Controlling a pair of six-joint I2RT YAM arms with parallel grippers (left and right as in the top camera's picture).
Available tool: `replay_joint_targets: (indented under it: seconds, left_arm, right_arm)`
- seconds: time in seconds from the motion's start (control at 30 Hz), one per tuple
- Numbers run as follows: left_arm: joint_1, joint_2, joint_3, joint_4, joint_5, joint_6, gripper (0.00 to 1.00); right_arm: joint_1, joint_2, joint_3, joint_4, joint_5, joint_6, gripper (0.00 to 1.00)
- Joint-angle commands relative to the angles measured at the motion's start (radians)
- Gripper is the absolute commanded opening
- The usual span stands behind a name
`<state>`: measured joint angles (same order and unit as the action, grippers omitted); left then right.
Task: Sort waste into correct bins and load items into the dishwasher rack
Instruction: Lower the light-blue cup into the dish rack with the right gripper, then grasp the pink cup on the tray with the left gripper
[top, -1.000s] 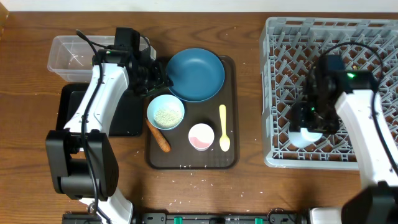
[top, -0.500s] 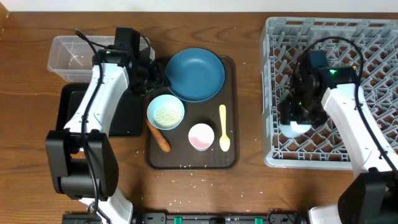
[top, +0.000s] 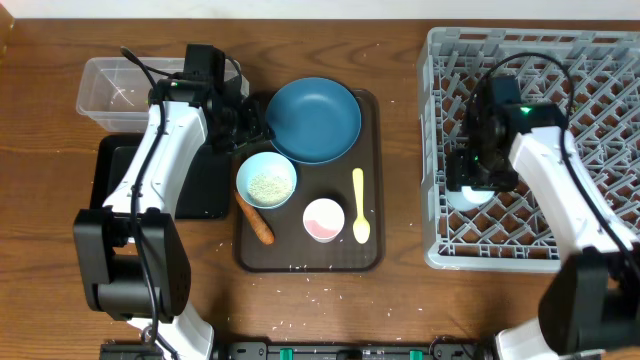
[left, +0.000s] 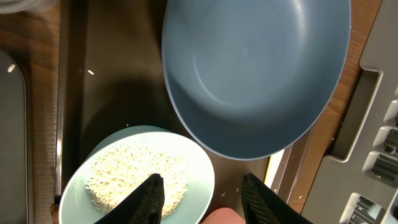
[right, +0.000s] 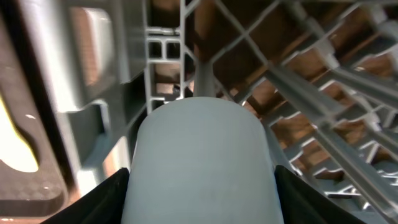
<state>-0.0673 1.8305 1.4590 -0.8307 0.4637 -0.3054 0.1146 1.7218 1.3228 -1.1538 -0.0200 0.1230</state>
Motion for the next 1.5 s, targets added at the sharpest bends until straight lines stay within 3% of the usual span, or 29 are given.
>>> replay_joint_targets:
  seconds: [0.0, 0.07, 0.13, 0.27, 0.47, 0.67, 0.83, 0.9, 1.03, 1.23, 1.47]
  left_arm:
    - [-0.002, -0.021, 0.019, -0.003, -0.013, 0.024, 0.43]
    - [-0.002, -0.021, 0.019, -0.003, -0.013, 0.024, 0.43]
    - [-0.002, -0.021, 0.019, -0.003, -0.013, 0.024, 0.43]
    - [-0.002, -0.021, 0.019, -0.002, -0.013, 0.024, 0.43]
    - [-0.022, -0.039, 0.019, -0.004, -0.013, 0.051, 0.43]
    - [-0.129, -0.095, 0.019, -0.053, -0.013, 0.092, 0.43]
    - [-0.288, -0.090, -0.003, -0.154, -0.166, 0.095, 0.44]
    - [-0.346, -0.084, -0.034, -0.166, -0.244, 0.080, 0.50]
    - [-0.415, -0.072, -0.088, -0.165, -0.274, 0.060, 0.52]
    - [-0.435, -0.070, -0.158, -0.162, -0.327, -0.007, 0.52]
    - [-0.435, -0.070, -0.212, -0.153, -0.326, -0.002, 0.51]
  right_arm:
    - [0.005, 0.028, 0.005, -0.025, -0.023, -0.020, 0.66]
    - [0.005, 0.031, 0.005, -0.032, -0.022, -0.020, 0.78]
    - [0.005, 0.031, 0.005, -0.031, -0.022, -0.020, 0.99]
    - [-0.014, 0.030, 0.045, -0.028, -0.063, -0.020, 0.99]
    - [-0.056, 0.018, 0.246, -0.092, -0.130, -0.032, 0.99]
    - [-0.055, 0.006, 0.411, -0.129, -0.131, -0.059, 0.99]
    - [-0.055, 0.005, 0.411, -0.128, -0.131, -0.061, 0.99]
    - [-0.055, 0.005, 0.403, -0.124, -0.130, -0.061, 0.99]
    - [-0.055, 0.005, 0.398, -0.124, -0.131, -0.062, 0.99]
    - [-0.055, 0.005, 0.397, -0.121, -0.142, -0.080, 0.99]
    - [-0.055, 0.005, 0.397, -0.121, -0.142, -0.080, 0.99]
